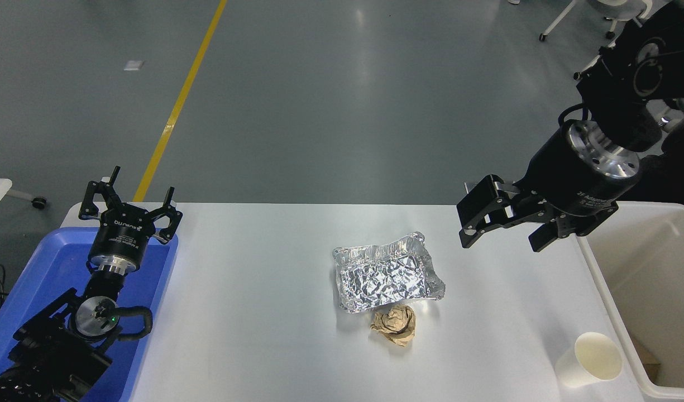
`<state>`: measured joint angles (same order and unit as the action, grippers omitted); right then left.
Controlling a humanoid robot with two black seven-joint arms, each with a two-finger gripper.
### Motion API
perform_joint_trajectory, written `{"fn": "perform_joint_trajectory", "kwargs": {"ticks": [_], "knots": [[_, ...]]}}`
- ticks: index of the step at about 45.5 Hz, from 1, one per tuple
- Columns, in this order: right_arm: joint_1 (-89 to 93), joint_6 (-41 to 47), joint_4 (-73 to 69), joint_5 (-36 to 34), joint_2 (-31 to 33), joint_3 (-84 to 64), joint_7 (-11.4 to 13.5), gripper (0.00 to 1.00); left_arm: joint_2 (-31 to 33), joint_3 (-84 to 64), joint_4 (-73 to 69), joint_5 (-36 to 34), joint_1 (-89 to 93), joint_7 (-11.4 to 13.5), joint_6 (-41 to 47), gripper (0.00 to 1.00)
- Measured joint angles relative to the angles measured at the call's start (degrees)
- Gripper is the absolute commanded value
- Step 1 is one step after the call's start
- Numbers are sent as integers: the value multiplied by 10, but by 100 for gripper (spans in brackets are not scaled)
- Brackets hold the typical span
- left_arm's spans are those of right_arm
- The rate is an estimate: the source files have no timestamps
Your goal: Pick up paper cup place in dustbin
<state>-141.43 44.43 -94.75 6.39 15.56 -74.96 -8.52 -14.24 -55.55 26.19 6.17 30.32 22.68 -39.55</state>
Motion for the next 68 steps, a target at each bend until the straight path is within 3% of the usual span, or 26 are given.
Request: {"fn": "perform_joint_trajectory", "kwargs": {"ticks": [11,26,37,68], "knots": [[45,-35,2,104,79,-40,-2,100,0,0,0,0,0,1,0,100],[179,-118,54,250,234,-77,-5,100,0,0,0,0,0,1,0,100],[307,-162,110,306,306,-29,-6,100,0,0,0,0,1,1,0,100],[593,-229,220,347,352,169,-7,100,0,0,0,0,1,1,0,100]]}}
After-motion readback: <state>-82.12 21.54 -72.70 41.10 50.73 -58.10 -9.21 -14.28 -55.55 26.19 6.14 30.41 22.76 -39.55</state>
